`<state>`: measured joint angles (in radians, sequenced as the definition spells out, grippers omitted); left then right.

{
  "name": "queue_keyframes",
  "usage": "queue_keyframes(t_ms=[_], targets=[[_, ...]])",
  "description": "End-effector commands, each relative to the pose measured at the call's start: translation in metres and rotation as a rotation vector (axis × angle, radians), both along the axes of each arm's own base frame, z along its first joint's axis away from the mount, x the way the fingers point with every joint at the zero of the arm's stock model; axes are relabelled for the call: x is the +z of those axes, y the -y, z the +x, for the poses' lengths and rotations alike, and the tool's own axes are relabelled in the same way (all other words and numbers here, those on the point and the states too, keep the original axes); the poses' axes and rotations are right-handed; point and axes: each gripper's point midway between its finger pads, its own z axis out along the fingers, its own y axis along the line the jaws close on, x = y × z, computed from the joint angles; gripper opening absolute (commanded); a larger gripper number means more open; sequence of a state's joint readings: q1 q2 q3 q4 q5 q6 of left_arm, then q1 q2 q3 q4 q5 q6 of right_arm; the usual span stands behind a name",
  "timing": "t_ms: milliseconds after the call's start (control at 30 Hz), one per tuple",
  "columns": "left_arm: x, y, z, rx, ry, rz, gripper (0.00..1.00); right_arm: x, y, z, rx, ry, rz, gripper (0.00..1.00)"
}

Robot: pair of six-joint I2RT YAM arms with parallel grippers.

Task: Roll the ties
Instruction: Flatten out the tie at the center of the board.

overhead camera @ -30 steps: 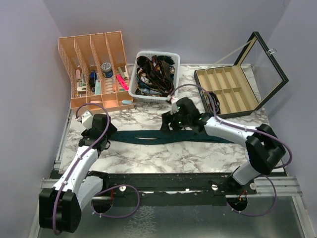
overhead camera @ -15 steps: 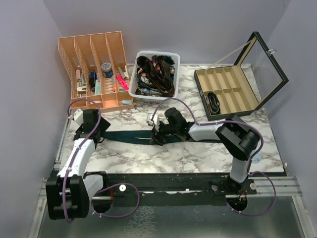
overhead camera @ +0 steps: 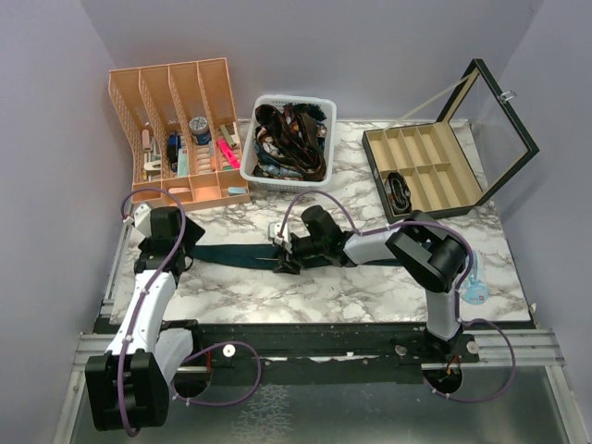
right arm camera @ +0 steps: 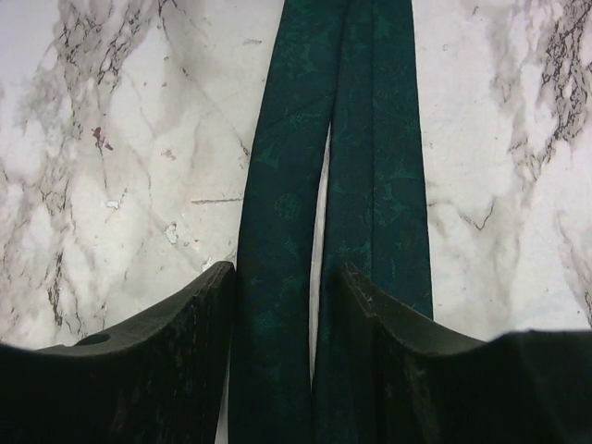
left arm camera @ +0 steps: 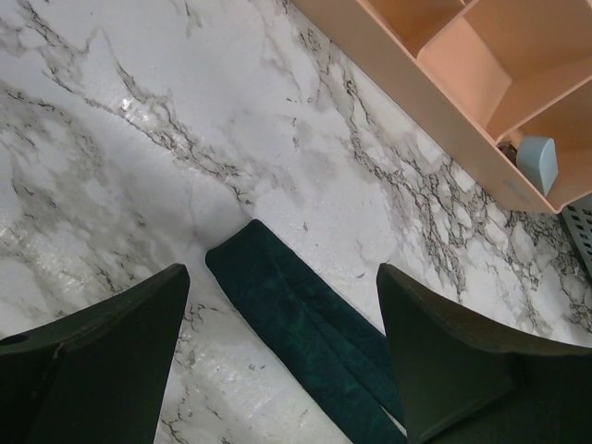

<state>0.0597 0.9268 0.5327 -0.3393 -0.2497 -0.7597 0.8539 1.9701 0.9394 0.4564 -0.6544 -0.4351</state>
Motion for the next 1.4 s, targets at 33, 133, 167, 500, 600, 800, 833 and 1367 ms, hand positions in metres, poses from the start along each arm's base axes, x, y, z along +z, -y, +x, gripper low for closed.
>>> queue_keyframes(t_ms=[33,133,167,500,600,800,833,1367], targets=[[-0.005,0.002,-0.009,-0.025,-0.016,-0.003,0.83,-0.023,0.002,-0.003,0.002,0.010,-0.052,0.44],[-0.011,0.001,-0.015,-0.018,-0.030,0.002,0.83,-0.030,0.004,0.000,-0.015,0.043,-0.068,0.37],[-0.011,0.000,-0.017,-0.015,-0.030,0.005,0.83,-0.030,0.004,0.001,-0.018,0.049,-0.071,0.37],[-0.014,-0.001,-0.020,-0.018,-0.044,0.015,0.83,0.033,-0.015,0.002,0.028,0.072,0.006,0.16],[-0.016,-0.001,-0.019,-0.013,-0.044,0.006,0.83,0.046,-0.014,0.001,0.044,0.096,0.007,0.18],[-0.018,0.001,-0.017,-0.010,-0.041,-0.007,0.83,0.035,-0.013,0.003,0.039,0.082,-0.028,0.20],[-0.017,0.001,-0.017,-0.013,-0.042,-0.006,0.83,0.029,-0.012,0.000,0.054,0.062,-0.048,0.22],[-0.023,-0.003,-0.022,0.007,-0.062,0.005,0.83,0.041,-0.023,0.034,-0.037,0.152,-0.039,0.18]])
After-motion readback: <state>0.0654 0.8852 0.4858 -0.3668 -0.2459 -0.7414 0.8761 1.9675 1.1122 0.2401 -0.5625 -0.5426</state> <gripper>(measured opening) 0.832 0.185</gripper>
